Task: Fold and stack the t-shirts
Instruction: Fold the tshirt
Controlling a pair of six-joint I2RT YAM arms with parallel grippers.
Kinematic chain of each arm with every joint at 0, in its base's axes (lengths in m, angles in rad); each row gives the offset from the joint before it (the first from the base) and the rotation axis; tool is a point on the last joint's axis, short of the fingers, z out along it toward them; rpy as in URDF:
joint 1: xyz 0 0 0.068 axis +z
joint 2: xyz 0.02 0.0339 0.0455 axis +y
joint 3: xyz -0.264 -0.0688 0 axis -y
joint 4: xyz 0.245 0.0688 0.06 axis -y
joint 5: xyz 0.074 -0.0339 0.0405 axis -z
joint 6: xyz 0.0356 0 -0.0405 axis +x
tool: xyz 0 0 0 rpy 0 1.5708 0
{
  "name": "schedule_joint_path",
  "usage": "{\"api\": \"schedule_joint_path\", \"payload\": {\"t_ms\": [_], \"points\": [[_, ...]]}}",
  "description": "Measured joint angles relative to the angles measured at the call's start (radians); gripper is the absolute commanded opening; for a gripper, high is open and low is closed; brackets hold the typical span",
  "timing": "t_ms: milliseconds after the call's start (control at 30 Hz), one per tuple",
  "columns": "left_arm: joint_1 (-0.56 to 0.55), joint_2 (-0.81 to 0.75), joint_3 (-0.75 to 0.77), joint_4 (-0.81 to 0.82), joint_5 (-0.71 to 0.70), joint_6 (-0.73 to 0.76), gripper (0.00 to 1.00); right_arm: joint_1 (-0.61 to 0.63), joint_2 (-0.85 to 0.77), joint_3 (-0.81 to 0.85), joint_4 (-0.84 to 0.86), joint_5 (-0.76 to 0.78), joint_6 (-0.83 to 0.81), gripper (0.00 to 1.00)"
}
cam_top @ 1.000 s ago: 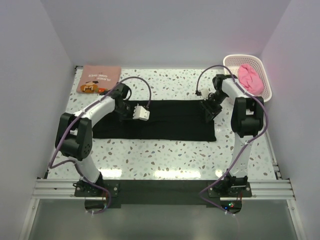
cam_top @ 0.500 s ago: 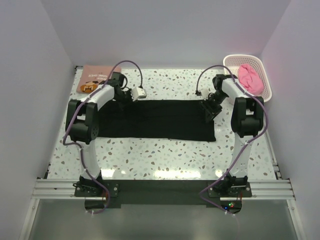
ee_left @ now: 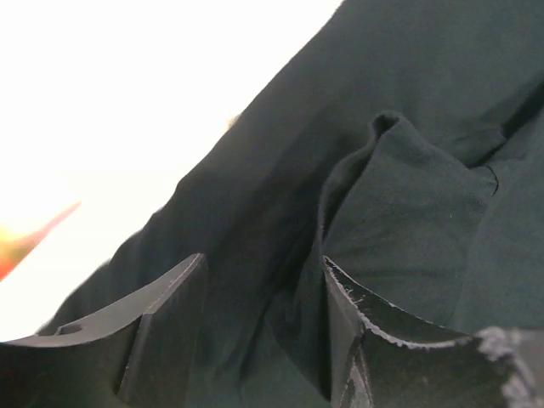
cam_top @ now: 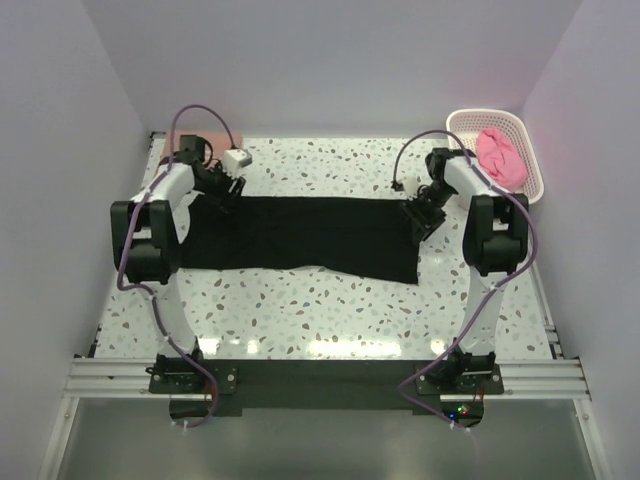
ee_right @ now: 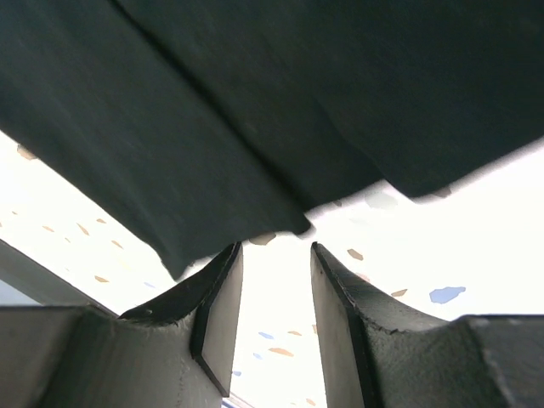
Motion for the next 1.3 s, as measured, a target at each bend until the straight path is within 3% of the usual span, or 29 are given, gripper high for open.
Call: {"api": "schedule_joint_path", "payload": {"t_ms": [133, 200, 300, 467, 800, 1100, 1300], "points": [[0.077, -0.049, -0.013, 0.027, 0.006, -0.081, 0.64, 0.006, -0.034, 0.000, 0.000, 0.000, 0.002, 0.41], [0.099, -0.075, -0.016, 0.030, 0.020, -0.098, 0.73, 0.013, -0.058, 0.000, -0.002, -0.001, 0.002, 0.41], [0.099, -0.118, -0.048, 0.034, 0.054, -0.112, 0.75, 0.035, -0.089, -0.001, -0.004, -0.001, 0.002, 0.41], [0.094, -0.140, -0.078, 0.031, 0.096, -0.143, 0.74, 0.110, -0.132, -0.038, -0.002, -0.018, 0.013, 0.40], [0.197, -0.167, -0.116, -0.017, 0.119, -0.145, 0.69, 0.246, -0.133, -0.204, 0.057, -0.041, 0.044, 0.36], [0.201, -0.220, -0.397, -0.052, -0.063, -0.073, 0.64, 0.176, -0.116, -0.276, 0.101, 0.099, 0.008, 0.32], [0.217, -0.260, -0.450, -0.039, -0.104, -0.032, 0.61, 0.069, -0.115, -0.288, 0.108, 0.193, -0.063, 0.30]]}}
